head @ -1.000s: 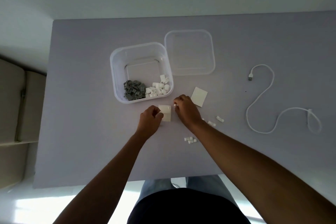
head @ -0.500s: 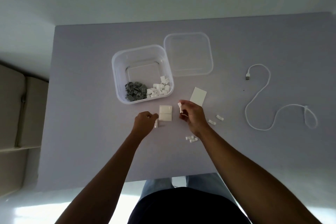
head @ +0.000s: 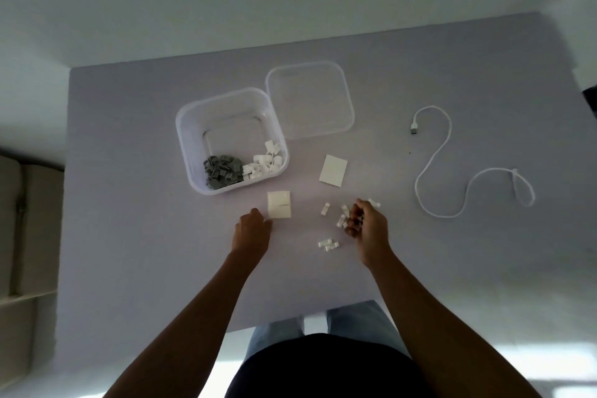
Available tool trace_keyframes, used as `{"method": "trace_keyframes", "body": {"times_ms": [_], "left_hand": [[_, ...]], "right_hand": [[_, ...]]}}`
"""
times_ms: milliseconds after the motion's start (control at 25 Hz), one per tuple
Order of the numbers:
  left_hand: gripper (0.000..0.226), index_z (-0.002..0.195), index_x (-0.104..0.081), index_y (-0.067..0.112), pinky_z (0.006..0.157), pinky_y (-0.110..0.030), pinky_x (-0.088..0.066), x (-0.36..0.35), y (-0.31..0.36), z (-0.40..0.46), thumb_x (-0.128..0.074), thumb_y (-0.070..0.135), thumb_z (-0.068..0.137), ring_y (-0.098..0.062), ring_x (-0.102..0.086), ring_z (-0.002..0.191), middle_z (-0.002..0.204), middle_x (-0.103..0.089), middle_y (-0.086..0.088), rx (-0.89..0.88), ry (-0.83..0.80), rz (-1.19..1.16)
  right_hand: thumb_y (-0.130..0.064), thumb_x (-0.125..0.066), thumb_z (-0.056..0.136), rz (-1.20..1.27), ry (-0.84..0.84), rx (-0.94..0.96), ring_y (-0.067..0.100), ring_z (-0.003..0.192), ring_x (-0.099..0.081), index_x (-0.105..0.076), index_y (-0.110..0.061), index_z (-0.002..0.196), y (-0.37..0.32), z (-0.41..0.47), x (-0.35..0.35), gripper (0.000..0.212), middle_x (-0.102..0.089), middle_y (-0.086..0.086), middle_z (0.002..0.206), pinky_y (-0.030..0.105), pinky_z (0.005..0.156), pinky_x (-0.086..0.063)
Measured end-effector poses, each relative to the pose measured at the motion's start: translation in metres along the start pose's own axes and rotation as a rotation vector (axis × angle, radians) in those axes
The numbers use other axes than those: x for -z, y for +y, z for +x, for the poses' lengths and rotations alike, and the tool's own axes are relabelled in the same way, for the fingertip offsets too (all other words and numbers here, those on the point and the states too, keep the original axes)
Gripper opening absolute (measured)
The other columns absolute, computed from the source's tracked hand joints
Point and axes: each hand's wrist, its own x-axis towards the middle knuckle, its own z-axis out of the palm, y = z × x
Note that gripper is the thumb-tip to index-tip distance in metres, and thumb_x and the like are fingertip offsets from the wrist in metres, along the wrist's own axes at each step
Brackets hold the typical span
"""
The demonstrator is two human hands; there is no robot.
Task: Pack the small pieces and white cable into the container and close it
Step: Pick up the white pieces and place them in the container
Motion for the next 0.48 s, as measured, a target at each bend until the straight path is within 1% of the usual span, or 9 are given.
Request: {"method": "trace_keyframes", "body": {"times_ms": [80,120,200,240,280,320,360,440,480], "left_hand": [[0.022,0.095,-0.057,0.003,0.062,-0.033,-0.037,0.001,0.009,-0.002,-0.052,0.025,0.096,-0.027,-0.053,0.075,0.083,-0.055,-0.009,0.076,-0.071,-0.145],[0.021,0.088,-0.056,0.005,0.057,-0.031,-0.034,0.002,0.016,-0.003,-0.048,0.023,0.095,-0.024,-0.049,0.066,0.075,-0.052,-0.007,0.118,-0.136,-0.32],[0.021,0.071,-0.046,0.014,0.047,-0.026,-0.024,0.008,0.029,-0.01,-0.04,0.018,0.09,-0.016,-0.033,0.048,0.059,-0.038,-0.002,0.214,-0.337,-0.802],[0.022,0.066,-0.041,0.017,0.045,-0.023,-0.019,0.01,0.035,-0.012,-0.038,0.017,0.087,-0.013,-0.026,0.045,0.056,-0.032,0.0,0.255,-0.433,-0.999],[0.022,0.063,-0.038,0.019,0.043,-0.02,-0.016,0.013,0.042,-0.015,-0.037,0.016,0.084,-0.012,-0.024,0.044,0.056,-0.03,0.0,0.277,-0.516,-1.142],[0.02,0.062,-0.038,0.018,0.041,-0.019,-0.016,0.016,0.05,-0.016,-0.037,0.015,0.081,-0.011,-0.025,0.044,0.056,-0.031,0.0,0.283,-0.581,-1.227],[0.017,0.062,-0.039,0.018,0.039,-0.017,-0.017,0.018,0.056,-0.016,-0.036,0.013,0.079,-0.011,-0.028,0.044,0.056,-0.034,0.0,0.28,-0.63,-1.269],[0.016,0.062,-0.038,0.017,0.037,-0.016,-0.02,0.015,0.069,-0.011,-0.034,0.009,0.075,-0.011,-0.031,0.043,0.056,-0.036,0.0,0.257,-0.697,-1.255],[0.016,0.061,-0.036,0.018,0.037,-0.016,-0.019,0.013,0.075,-0.009,-0.035,0.007,0.074,-0.011,-0.029,0.042,0.055,-0.034,0.0,0.24,-0.712,-1.213]], "right_hand": [[-0.019,-0.058,0.093,-0.14,0.15,0.068,0.017,0.051,-0.044,-0.062,-0.012,0.069,0.001,0.007,0.017,0.025,-0.052,0.003,0.056,0.029,0.05,-0.037],[-0.018,-0.059,0.092,-0.205,0.189,0.125,0.018,0.052,-0.045,-0.064,-0.012,0.068,0.002,0.009,0.025,0.026,-0.053,0.004,0.057,0.031,0.052,-0.038],[-0.018,-0.063,0.09,-0.44,0.203,0.299,0.02,0.059,-0.051,-0.066,-0.01,0.07,0.006,0.013,0.037,0.022,-0.058,0.005,0.062,0.029,0.059,-0.04],[-0.018,-0.066,0.089,-0.577,0.183,0.38,0.02,0.065,-0.054,-0.067,-0.009,0.076,0.008,0.013,0.041,0.016,-0.062,0.005,0.069,0.022,0.062,-0.042],[-0.019,-0.069,0.087,-0.694,0.146,0.439,0.018,0.071,-0.056,-0.067,-0.008,0.084,0.01,0.012,0.042,0.012,-0.064,0.005,0.076,0.013,0.062,-0.04],[-0.022,-0.073,0.084,-0.781,0.106,0.473,0.017,0.075,-0.057,-0.066,-0.008,0.092,0.013,0.013,0.042,0.018,-0.064,0.004,0.083,0.01,0.061,-0.039],[-0.026,-0.077,0.081,-0.84,0.064,0.489,0.017,0.079,-0.057,-0.064,-0.008,0.098,0.015,0.014,0.04,0.028,-0.064,0.003,0.088,0.011,0.061,-0.038],[-0.031,-0.081,0.076,-0.941,0.037,0.505,0.017,0.086,-0.059,-0.059,-0.009,0.107,0.018,0.018,0.036,0.044,-0.065,0.005,0.098,0.018,0.07,-0.039],[-0.034,-0.082,0.075,-0.99,0.036,0.514,0.019,0.09,-0.06,-0.057,-0.009,0.109,0.019,0.019,0.032,0.049,-0.065,0.006,0.101,0.022,0.074,-0.04]]}}
